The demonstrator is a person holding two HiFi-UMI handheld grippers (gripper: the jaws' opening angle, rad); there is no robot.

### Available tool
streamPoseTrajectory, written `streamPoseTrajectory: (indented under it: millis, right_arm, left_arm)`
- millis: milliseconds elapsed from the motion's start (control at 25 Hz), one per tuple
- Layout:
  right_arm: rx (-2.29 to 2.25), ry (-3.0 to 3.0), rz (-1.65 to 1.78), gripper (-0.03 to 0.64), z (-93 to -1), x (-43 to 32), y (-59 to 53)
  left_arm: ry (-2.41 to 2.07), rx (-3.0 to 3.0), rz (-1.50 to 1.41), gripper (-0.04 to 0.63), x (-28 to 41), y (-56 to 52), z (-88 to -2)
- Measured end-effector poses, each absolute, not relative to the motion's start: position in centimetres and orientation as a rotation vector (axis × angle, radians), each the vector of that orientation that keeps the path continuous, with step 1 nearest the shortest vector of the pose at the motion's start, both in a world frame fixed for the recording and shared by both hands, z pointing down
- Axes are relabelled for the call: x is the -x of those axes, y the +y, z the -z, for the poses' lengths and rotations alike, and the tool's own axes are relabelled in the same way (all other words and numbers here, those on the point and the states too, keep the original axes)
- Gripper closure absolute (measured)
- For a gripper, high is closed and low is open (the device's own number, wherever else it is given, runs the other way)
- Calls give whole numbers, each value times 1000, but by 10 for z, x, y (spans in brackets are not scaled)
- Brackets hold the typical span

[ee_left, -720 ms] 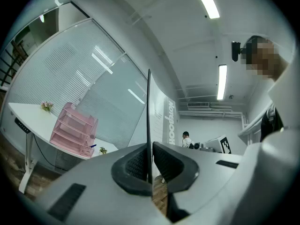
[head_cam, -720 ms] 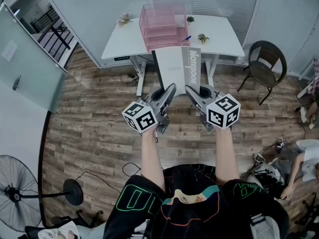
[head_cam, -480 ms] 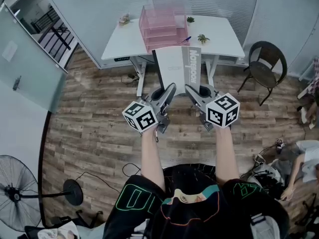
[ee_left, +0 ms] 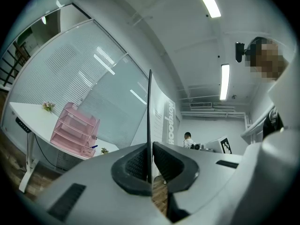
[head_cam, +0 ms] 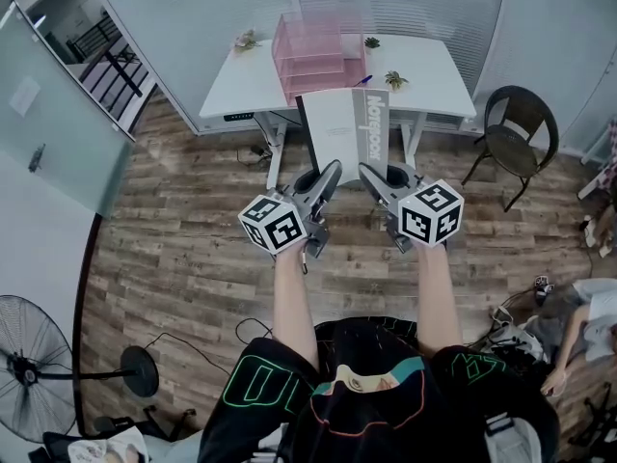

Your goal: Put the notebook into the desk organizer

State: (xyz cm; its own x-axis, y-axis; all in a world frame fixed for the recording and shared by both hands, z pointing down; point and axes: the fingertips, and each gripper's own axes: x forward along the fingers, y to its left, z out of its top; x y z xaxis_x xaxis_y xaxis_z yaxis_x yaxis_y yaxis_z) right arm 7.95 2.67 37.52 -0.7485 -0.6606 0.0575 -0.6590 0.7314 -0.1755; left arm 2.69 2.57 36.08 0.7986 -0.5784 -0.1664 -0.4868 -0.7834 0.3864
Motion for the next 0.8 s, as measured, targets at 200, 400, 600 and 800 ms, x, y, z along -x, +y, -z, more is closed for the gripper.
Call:
streamPoseTrajectory:
  millis: [200,400,600,800]
  right_arm:
    - [1104,2911,297,588,-374,-88,25]
    - [1081,2910,291,587,-366,-87,17]
    - [1056,2911,256,586,-364,-81,31]
    - [1053,2907,219,584,-359,-83,32]
  left_arm:
    - [-823,-2666,393,584,-35,26,-359]
    - [-856,-2670,390,584,-35,19,-351]
    - [-879,-2689,386,584,-28,33,-348]
    - [-857,-2715,395,584,-31,35,-343]
